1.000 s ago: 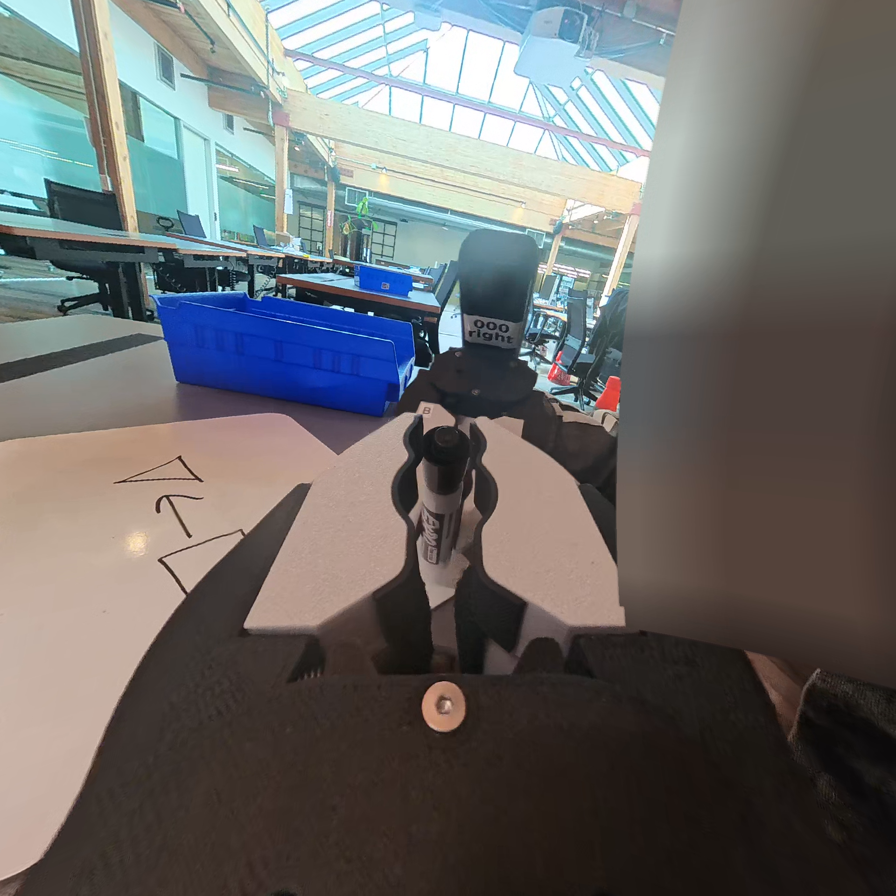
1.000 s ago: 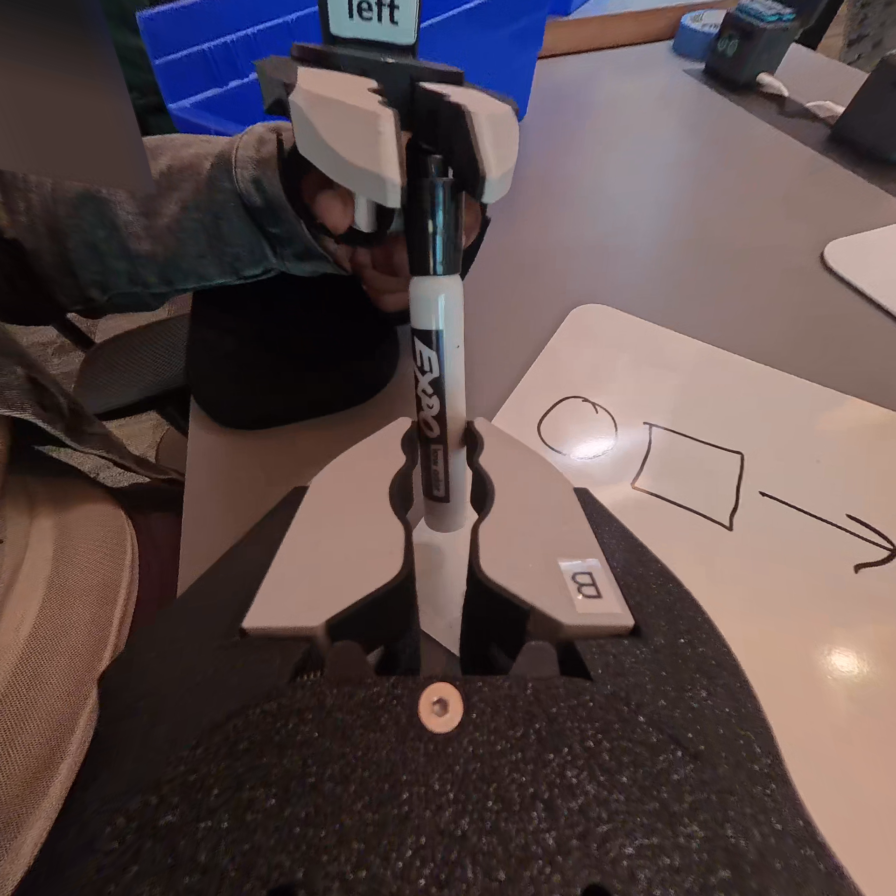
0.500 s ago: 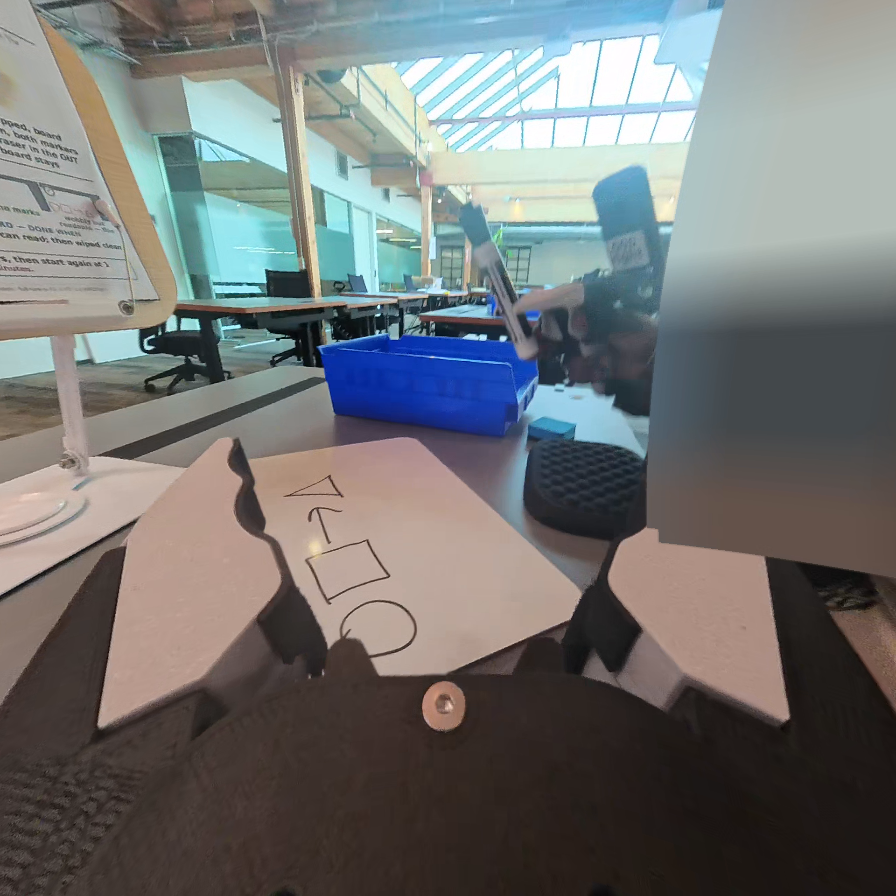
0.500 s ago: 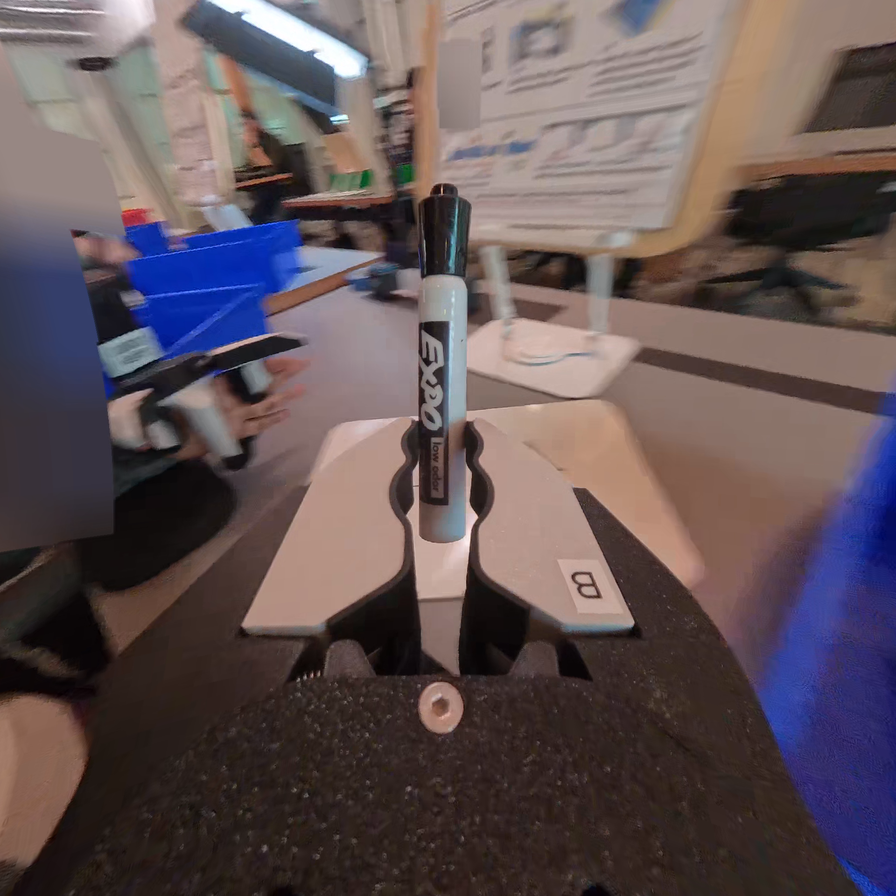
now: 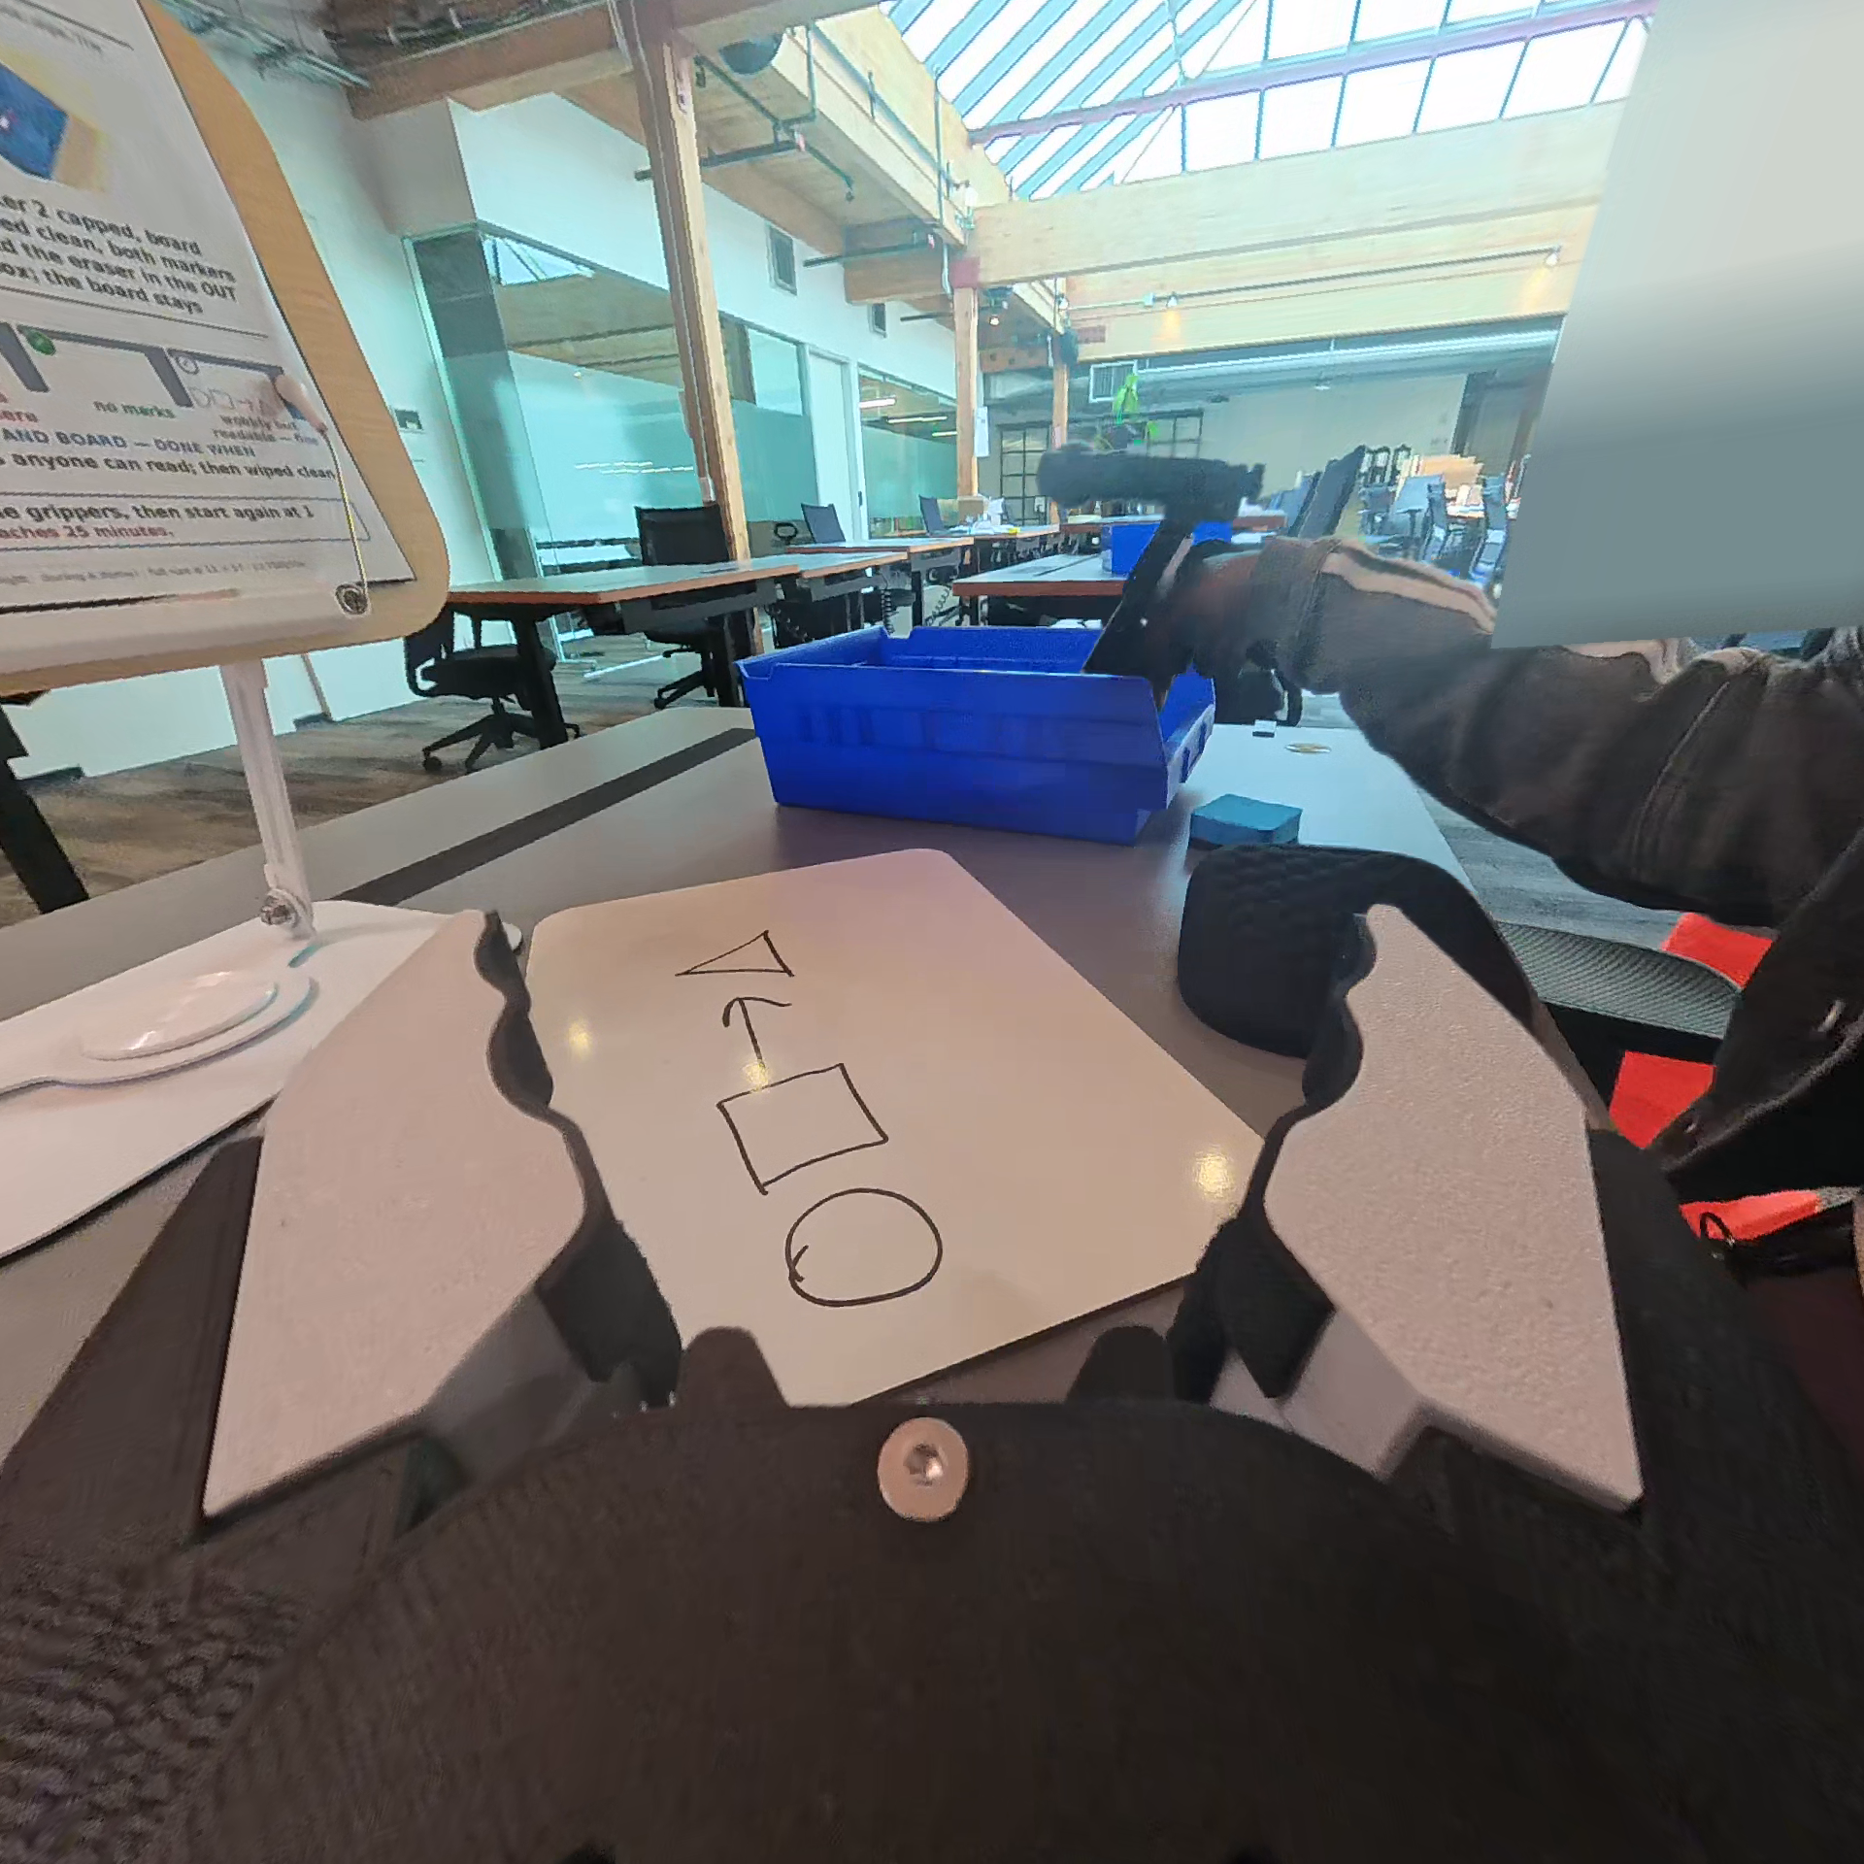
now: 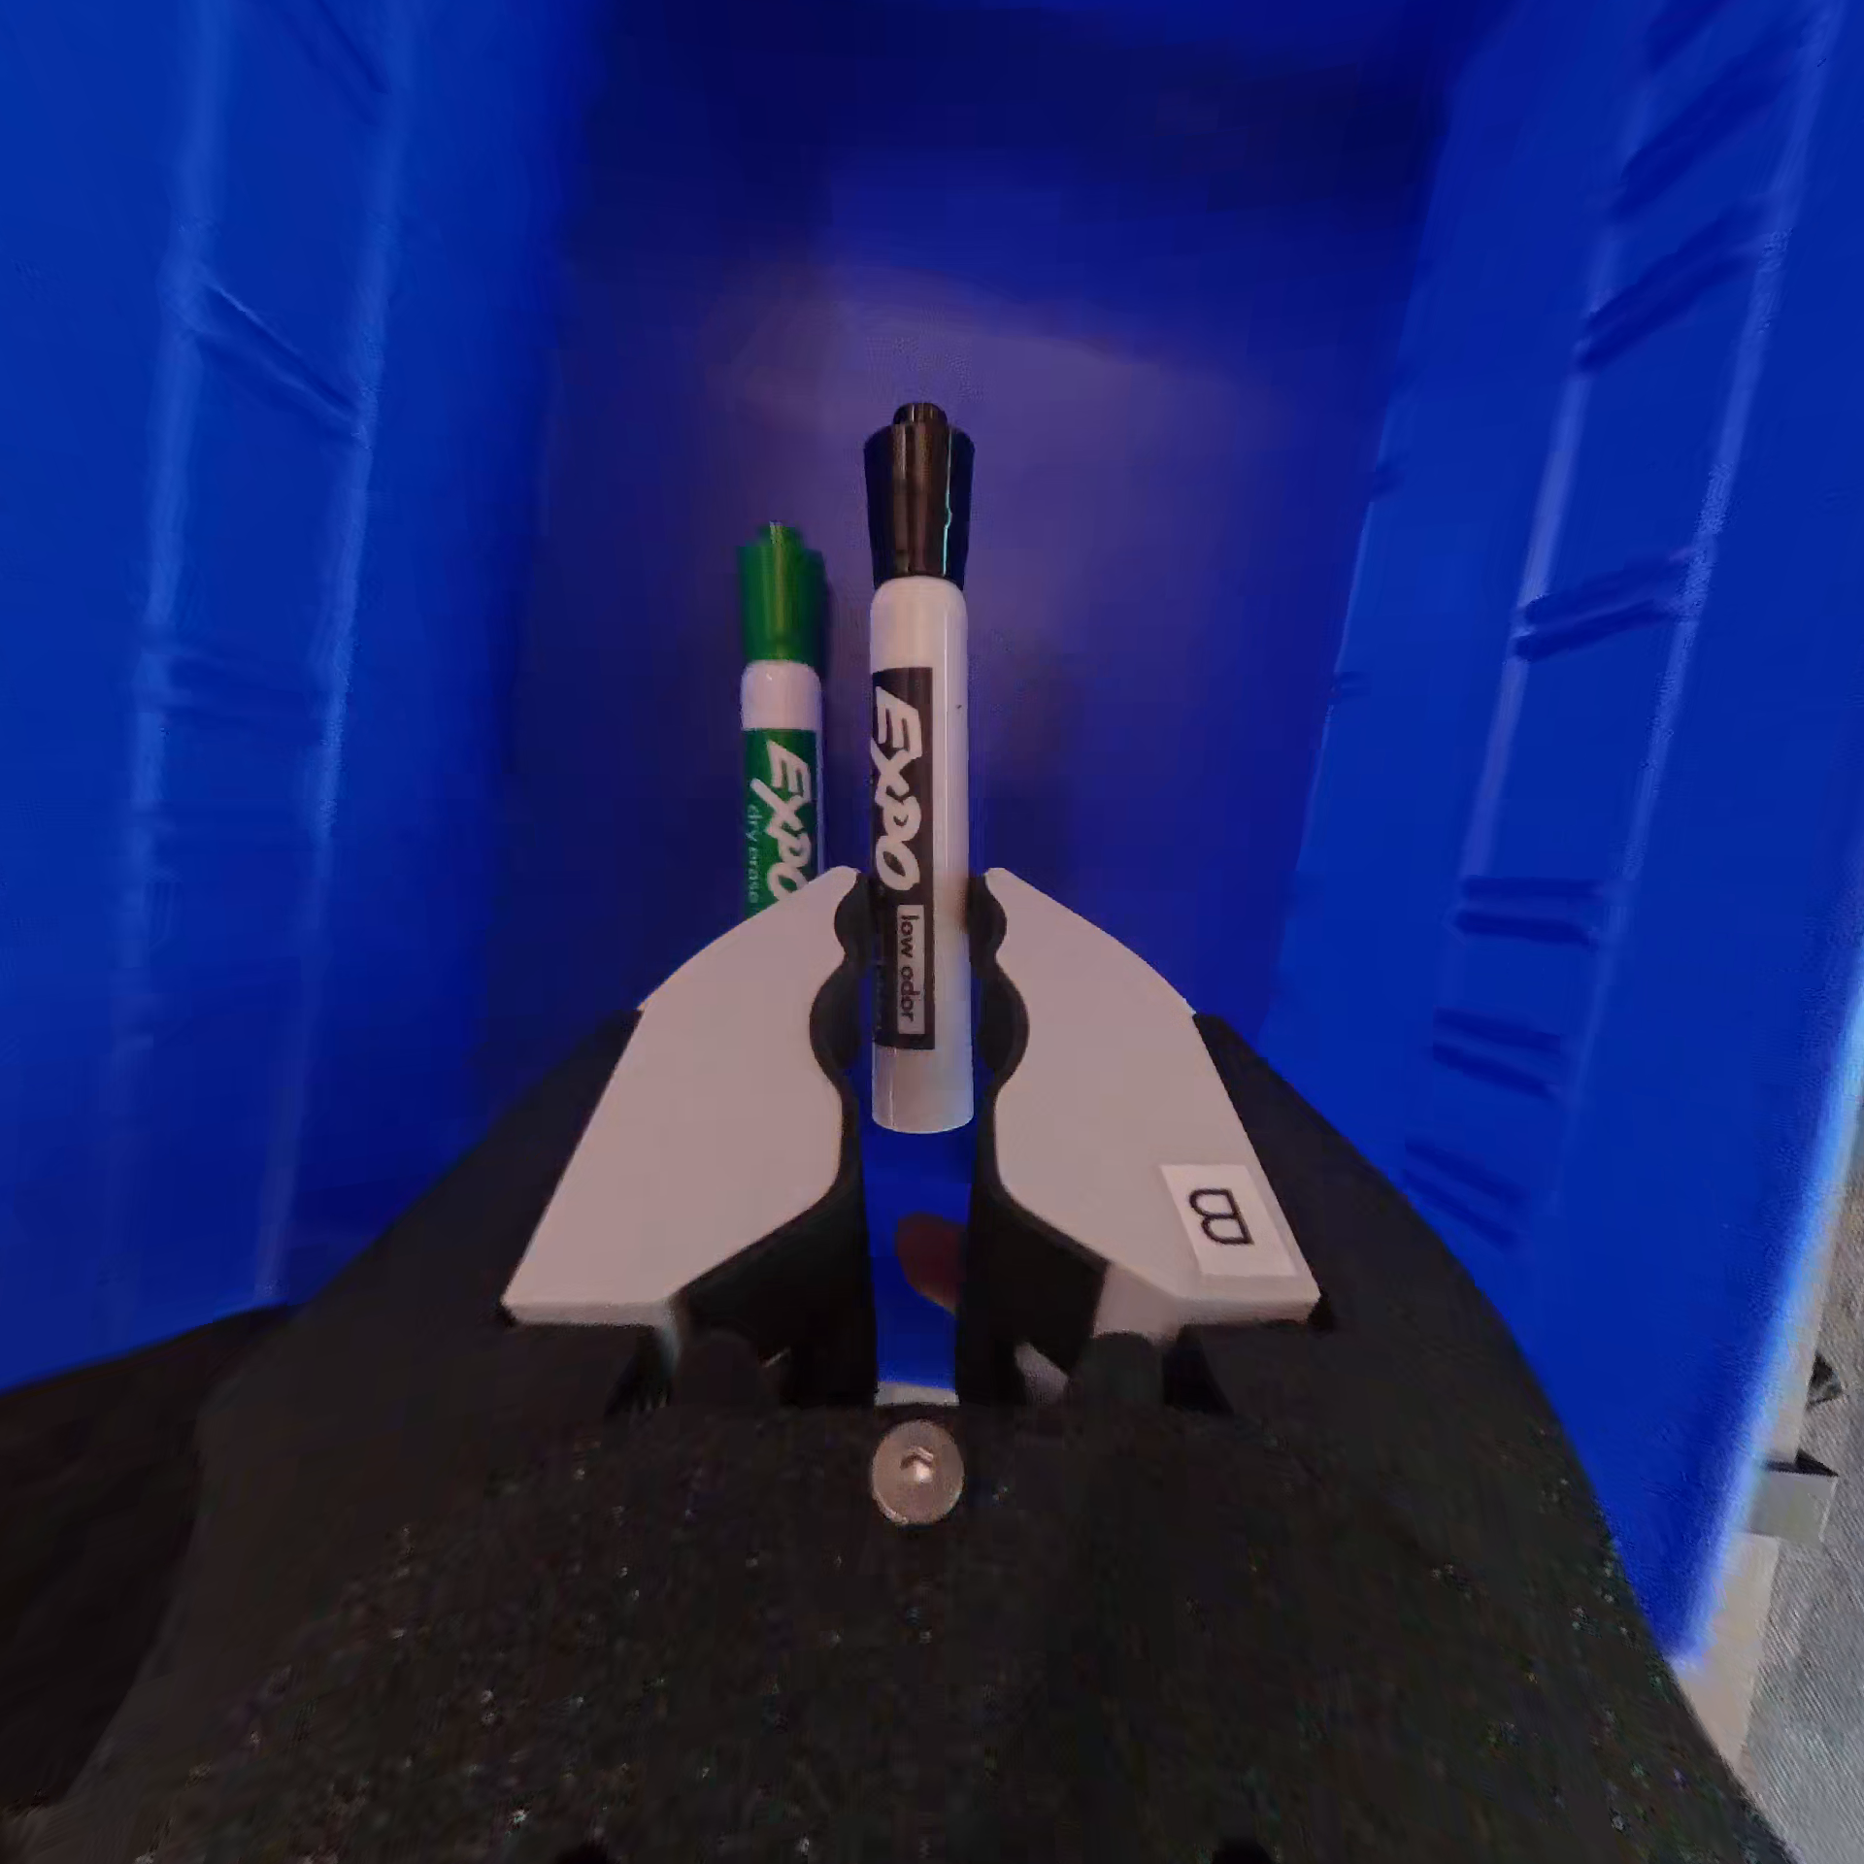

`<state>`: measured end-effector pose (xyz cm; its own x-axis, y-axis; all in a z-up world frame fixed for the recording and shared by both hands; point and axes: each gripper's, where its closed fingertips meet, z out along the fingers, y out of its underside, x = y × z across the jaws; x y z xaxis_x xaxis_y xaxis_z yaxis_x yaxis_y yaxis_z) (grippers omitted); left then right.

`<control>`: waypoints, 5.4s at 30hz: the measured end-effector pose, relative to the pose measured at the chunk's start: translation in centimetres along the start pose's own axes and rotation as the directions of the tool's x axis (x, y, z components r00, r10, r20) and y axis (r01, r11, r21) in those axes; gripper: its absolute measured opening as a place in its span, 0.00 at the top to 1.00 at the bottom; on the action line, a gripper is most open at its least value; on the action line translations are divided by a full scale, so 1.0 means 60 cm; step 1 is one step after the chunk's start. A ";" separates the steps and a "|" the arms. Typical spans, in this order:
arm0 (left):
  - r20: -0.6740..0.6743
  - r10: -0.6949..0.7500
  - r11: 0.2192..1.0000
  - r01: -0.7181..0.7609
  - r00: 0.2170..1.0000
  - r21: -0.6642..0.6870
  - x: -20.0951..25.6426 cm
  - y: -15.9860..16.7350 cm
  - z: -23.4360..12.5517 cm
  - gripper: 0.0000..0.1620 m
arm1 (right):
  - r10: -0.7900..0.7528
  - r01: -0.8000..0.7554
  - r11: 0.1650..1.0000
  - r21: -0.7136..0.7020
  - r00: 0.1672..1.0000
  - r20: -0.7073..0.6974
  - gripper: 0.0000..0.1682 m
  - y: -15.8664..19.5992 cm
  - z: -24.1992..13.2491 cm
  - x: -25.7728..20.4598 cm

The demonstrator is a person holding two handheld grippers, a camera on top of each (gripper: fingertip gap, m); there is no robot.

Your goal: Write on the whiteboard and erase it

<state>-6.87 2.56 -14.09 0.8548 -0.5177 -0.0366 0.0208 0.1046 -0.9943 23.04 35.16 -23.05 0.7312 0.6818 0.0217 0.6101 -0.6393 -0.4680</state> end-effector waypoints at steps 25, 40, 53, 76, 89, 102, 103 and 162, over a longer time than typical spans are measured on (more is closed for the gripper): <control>-0.045 -0.029 0.995 0.024 0.999 -0.100 0.012 0.032 0.007 0.11 | -0.729 0.746 0.663 0.069 0.621 0.288 0.65 0.188 -0.062 -0.148; 0.162 -0.062 0.895 0.127 0.985 -0.427 -0.087 0.065 -0.018 0.86 | -0.812 0.643 0.584 0.496 0.475 0.339 0.68 0.047 -0.138 -0.498; 0.218 -0.112 0.628 0.239 0.970 -0.741 -0.089 0.192 -0.055 1.00 | -0.845 0.783 0.485 0.389 0.306 0.439 0.60 0.045 -0.017 -0.655; 0.192 -0.131 0.645 0.230 0.973 -0.729 -0.082 0.192 -0.059 1.00 | -0.871 0.816 0.389 0.427 0.176 0.458 0.71 0.011 0.000 -0.743; 0.188 -0.119 0.648 0.220 0.975 -0.730 -0.081 0.192 -0.059 0.99 | -0.796 0.734 0.589 0.338 0.456 0.397 0.71 -0.081 0.056 -0.619; 0.185 -0.116 0.649 0.216 0.976 -0.729 -0.083 0.192 -0.058 1.00 | -0.656 0.570 0.753 0.327 0.685 0.317 0.71 -0.164 0.101 -0.541; 0.185 -0.116 0.649 0.216 0.976 -0.729 -0.083 0.192 -0.058 1.00 | -0.639 0.550 0.767 0.331 0.702 0.314 0.71 -0.165 0.102 -0.540; 0.195 -0.105 0.657 0.215 0.975 -0.723 -0.082 0.192 -0.059 1.00 | -0.415 0.099 0.673 0.733 0.871 0.262 0.71 -0.076 -0.185 -0.431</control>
<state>-12.68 3.32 -25.69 0.9324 -0.3505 0.0883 -0.1772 -0.6563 -0.7334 4.76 16.52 -11.64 0.3041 0.9525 -0.0187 0.2593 -0.1017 -0.9604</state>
